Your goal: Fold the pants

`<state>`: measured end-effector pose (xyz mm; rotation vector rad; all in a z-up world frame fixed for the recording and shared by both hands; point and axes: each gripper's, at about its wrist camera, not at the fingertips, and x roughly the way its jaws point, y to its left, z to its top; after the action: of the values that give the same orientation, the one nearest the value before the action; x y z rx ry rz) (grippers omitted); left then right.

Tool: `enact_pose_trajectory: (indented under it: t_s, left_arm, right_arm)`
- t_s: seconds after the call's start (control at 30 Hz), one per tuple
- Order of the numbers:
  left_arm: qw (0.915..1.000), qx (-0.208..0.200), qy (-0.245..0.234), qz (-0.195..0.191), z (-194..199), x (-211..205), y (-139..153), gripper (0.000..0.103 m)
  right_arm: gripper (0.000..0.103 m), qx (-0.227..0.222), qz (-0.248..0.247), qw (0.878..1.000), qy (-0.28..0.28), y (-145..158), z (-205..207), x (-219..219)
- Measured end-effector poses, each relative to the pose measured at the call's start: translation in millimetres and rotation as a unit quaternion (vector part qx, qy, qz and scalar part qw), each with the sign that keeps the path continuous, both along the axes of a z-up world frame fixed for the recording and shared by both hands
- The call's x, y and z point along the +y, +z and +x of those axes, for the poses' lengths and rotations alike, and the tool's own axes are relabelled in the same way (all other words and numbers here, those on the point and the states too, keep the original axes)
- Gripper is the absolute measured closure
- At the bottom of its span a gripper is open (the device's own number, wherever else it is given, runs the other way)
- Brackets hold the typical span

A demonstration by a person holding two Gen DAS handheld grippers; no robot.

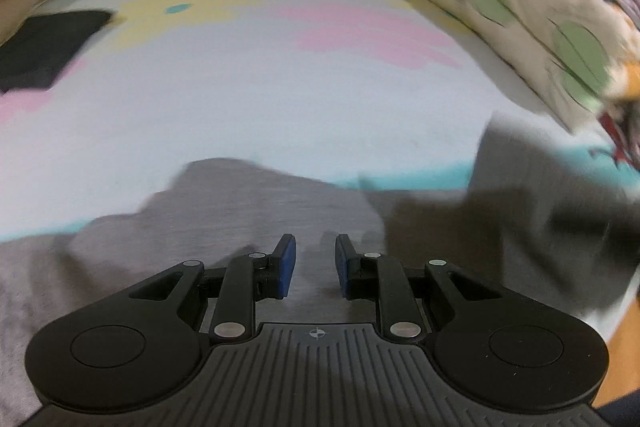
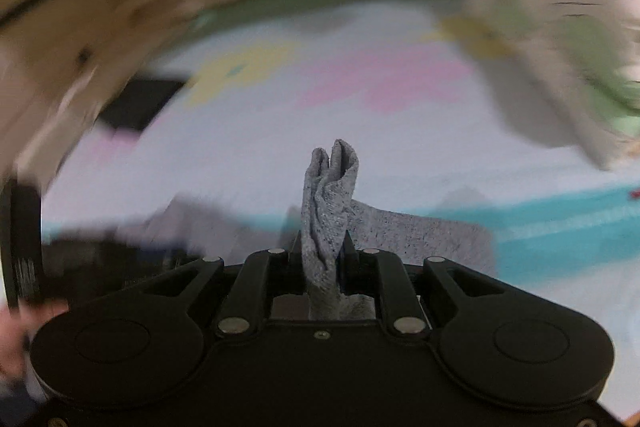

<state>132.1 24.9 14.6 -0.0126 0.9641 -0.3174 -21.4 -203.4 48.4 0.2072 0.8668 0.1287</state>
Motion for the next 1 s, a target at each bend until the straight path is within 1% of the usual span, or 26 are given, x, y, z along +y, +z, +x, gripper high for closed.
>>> enact_pose_trajectory:
  t_s: [0.1,0.17,0.2,0.23,0.27,0.3,0.33,0.37,0.4,0.43,0.47,0.5,0.53,0.57,0.63,0.67,0.73,0.8,0.87,1.0]
  left_arm:
    - [0.9993,0.011,0.03,-0.018,6,23,-2,0.082]
    - [0.9989,0.014,0.037,-0.026,7,29,-4,0.082]
    - [0.9989,0.013,0.037,-0.027,6,31,-5,0.082]
    - [0.9988,0.013,0.038,-0.028,4,34,-6,0.082]
    - [0.9987,0.014,0.037,-0.031,4,35,-6,0.082]
    - [0.9985,0.017,0.037,-0.036,3,37,-6,0.082]
    - [0.9982,0.022,0.035,-0.044,3,37,-6,0.082]
    - [0.9978,0.025,0.033,-0.051,4,36,-7,0.082]
    - [0.9974,0.027,0.029,-0.059,7,37,-8,0.082]
    - [0.9972,0.027,0.027,-0.064,6,37,-8,0.081]
    - [0.9971,0.025,0.023,-0.068,4,36,-7,0.081]
    - [0.9971,0.023,0.018,-0.07,0,34,-7,0.081]
    - [0.997,0.022,0.011,-0.074,-1,32,-6,0.081]
    - [0.9967,0.021,0.005,-0.078,-4,29,-5,0.081]
    - [0.9959,0.023,-0.012,-0.087,-9,22,-5,0.081]
    - [0.9955,0.025,-0.02,-0.089,-12,19,-5,0.081]
    - [0.9951,0.033,-0.033,-0.088,-19,11,-9,0.081]
    - [0.994,0.05,-0.046,-0.086,-26,4,-17,0.081]
    - [0.9927,0.065,-0.056,-0.085,-33,-1,-24,0.081]
    - [0.9929,0.072,-0.073,-0.061,-44,-11,-36,0.081]
  right_arm:
    - [0.081,0.032,-0.04,0.997,0.058,-28,8,58]
    - [0.081,0.052,-0.071,0.992,0.095,-52,8,95]
    - [0.081,0.059,-0.088,0.989,0.107,-62,10,106]
    - [0.08,0.066,-0.112,0.984,0.124,-73,8,120]
    - [0.074,0.069,-0.137,0.978,0.143,-81,5,132]
    - [0.07,0.064,-0.158,0.973,0.159,-83,1,142]
    - [0.064,0.056,-0.169,0.969,0.171,-84,-2,144]
    - [0.061,0.052,-0.17,0.967,0.183,-80,-4,144]
    - [0.061,0.049,-0.161,0.967,0.19,-73,-5,140]
    - [0.058,0.047,-0.143,0.97,0.189,-66,-4,133]
    - [0.05,0.046,-0.124,0.974,0.184,-59,-4,125]
    - [0.046,0.046,-0.105,0.978,0.174,-51,-4,114]
    - [0.039,0.045,-0.089,0.982,0.158,-43,-3,102]
    - [0.035,0.041,-0.077,0.987,0.138,-37,-5,91]
    - [0.035,0.033,-0.069,0.993,0.09,-29,-2,66]
    - [0.035,0.032,-0.072,0.994,0.07,-26,1,55]
    - [0.035,0.039,-0.09,0.995,0.024,-30,8,30]
    - [0.034,0.046,-0.107,0.993,-0.015,-36,15,12]
    - [0.034,0.059,-0.11,0.992,-0.034,-48,20,-1]
    - [0.034,0.119,-0.104,0.987,-0.035,-85,27,-13]
